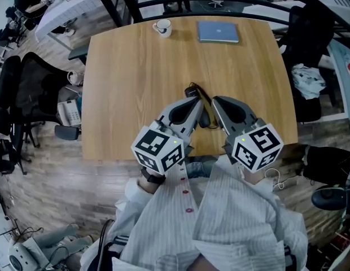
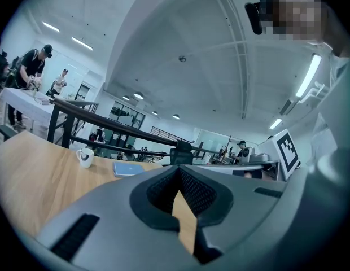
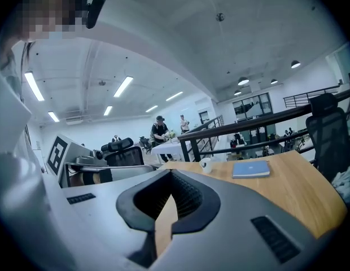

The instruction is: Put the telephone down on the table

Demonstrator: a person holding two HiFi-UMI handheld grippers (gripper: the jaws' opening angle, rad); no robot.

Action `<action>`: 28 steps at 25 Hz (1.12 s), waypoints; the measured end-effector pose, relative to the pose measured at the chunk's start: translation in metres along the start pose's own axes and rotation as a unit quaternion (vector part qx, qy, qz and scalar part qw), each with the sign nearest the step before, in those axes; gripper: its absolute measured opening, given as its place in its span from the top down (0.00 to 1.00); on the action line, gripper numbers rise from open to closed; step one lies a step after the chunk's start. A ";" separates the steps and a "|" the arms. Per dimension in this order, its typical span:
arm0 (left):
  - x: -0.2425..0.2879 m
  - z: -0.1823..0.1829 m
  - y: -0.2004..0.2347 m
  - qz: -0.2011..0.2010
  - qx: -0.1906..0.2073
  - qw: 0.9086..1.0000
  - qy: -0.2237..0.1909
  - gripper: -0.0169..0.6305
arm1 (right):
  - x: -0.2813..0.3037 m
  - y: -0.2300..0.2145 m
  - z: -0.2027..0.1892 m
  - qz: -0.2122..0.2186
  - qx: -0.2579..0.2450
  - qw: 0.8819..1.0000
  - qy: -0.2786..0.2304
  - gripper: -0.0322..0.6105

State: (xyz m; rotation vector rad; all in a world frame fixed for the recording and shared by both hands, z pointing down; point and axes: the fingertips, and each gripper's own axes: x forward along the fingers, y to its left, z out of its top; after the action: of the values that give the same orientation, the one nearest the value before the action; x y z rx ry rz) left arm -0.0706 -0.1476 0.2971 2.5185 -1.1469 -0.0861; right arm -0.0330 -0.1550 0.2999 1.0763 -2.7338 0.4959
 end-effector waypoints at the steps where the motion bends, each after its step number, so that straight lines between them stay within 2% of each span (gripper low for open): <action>1: -0.001 -0.001 0.000 0.000 0.001 1.000 0.001 0.96 | -0.001 -0.001 -0.002 -0.002 0.002 1.000 0.001 0.90; 10: 0.006 -0.007 0.009 0.006 -0.003 1.000 0.011 0.96 | 0.000 -0.012 0.000 -0.014 0.012 1.000 -0.005 0.90; 28: 0.021 -0.015 0.032 0.014 -0.012 0.999 0.028 0.96 | 0.021 -0.031 -0.013 -0.015 0.017 1.000 0.020 0.90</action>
State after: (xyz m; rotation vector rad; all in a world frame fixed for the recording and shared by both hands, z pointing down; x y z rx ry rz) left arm -0.0764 -0.1776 0.3247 2.4671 -1.1528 -0.0207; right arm -0.0265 -0.1848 0.3248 1.1012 -2.6811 0.5538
